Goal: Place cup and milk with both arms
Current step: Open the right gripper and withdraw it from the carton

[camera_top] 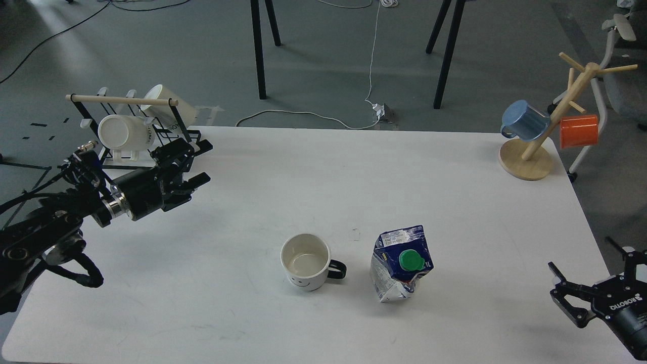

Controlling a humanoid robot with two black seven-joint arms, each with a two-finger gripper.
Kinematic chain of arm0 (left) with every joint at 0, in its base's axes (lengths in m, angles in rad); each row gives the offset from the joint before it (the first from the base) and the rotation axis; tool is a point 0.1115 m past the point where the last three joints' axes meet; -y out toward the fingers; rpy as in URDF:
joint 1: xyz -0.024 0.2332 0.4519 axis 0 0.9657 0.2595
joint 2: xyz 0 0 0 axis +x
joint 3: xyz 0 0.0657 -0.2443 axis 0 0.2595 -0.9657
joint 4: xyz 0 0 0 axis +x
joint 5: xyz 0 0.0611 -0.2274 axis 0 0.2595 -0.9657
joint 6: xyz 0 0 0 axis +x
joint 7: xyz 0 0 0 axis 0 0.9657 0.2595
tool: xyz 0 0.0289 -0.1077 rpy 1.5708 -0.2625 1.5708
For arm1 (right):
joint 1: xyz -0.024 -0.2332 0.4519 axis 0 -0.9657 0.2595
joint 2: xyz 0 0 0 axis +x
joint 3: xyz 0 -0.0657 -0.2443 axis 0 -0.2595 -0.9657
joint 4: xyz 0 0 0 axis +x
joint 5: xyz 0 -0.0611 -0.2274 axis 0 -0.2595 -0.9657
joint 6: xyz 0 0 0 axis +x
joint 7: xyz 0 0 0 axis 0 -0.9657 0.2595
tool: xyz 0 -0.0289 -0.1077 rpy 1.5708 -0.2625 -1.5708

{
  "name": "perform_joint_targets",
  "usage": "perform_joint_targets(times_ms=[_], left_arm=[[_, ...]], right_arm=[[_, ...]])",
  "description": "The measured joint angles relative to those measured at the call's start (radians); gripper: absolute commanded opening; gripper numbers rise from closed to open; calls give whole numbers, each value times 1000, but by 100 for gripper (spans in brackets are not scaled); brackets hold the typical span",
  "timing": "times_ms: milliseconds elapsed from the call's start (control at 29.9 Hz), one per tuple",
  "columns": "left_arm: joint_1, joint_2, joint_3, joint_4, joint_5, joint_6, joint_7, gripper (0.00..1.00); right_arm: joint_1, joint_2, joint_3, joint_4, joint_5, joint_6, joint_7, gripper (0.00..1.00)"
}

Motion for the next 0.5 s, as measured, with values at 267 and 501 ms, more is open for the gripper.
perform_joint_targets(times_ms=[267,501], left_arm=[[2,1,-1,0,0,0,0,98],[2,2,-5,0,-5,0,0,98]], right_arm=[[300,-9,9,-92,-9,0,0,99],[531,23,-76,-197,-92,0,0,99]])
